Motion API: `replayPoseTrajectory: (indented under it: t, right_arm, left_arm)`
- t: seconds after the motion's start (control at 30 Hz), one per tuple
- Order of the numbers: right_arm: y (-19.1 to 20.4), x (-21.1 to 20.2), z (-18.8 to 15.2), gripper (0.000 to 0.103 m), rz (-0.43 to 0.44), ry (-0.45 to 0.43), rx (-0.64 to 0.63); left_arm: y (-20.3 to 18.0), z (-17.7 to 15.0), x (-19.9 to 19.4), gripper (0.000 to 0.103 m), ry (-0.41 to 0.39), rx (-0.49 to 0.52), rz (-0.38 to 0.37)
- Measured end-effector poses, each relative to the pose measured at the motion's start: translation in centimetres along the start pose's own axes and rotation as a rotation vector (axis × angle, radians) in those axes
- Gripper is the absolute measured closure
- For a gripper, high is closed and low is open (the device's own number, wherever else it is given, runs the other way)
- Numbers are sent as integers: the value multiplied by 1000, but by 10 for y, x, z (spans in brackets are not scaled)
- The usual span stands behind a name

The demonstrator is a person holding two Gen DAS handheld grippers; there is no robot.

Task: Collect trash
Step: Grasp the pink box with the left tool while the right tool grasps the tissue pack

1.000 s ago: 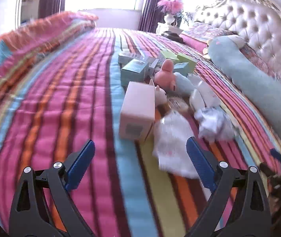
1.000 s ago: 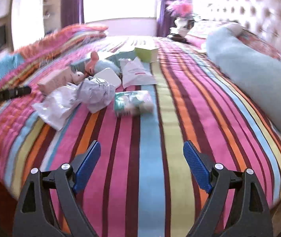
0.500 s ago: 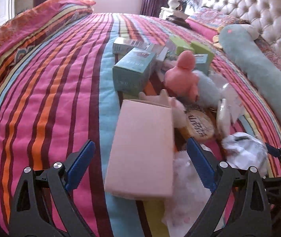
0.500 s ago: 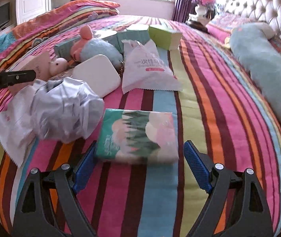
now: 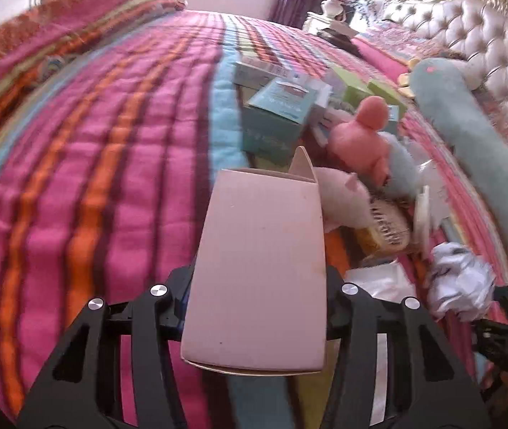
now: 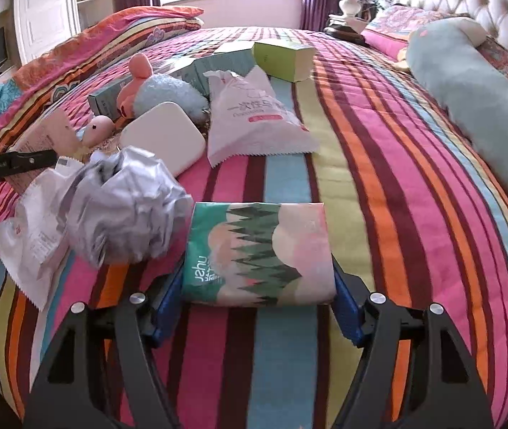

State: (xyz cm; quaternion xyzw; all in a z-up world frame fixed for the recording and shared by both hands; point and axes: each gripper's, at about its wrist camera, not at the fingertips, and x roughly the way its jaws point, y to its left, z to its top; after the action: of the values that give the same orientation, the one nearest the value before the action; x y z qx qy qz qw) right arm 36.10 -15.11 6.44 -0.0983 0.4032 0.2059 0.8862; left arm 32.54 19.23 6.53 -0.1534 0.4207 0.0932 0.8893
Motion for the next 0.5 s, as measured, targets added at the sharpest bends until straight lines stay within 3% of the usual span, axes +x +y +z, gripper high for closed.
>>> replayPoseTrajectory:
  t: [0.13, 0.27, 0.4, 0.5]
  right_arm:
    - [-15, -19, -11, 36, -27, -17, 55]
    - [-29, -62, -24, 36, 5, -64, 114]
    - [-17, -121, -53, 36, 50, -136, 82]
    - [1, -160, -90, 36, 93, -168, 55]
  left_arm:
    - [11, -7, -23, 54, -23, -6, -14]
    - [19, -22, -70, 54, -85, -17, -56]
    - [13, -60, -142, 54, -177, 38, -125]
    - [0, -110, -193, 54, -210, 127, -172]
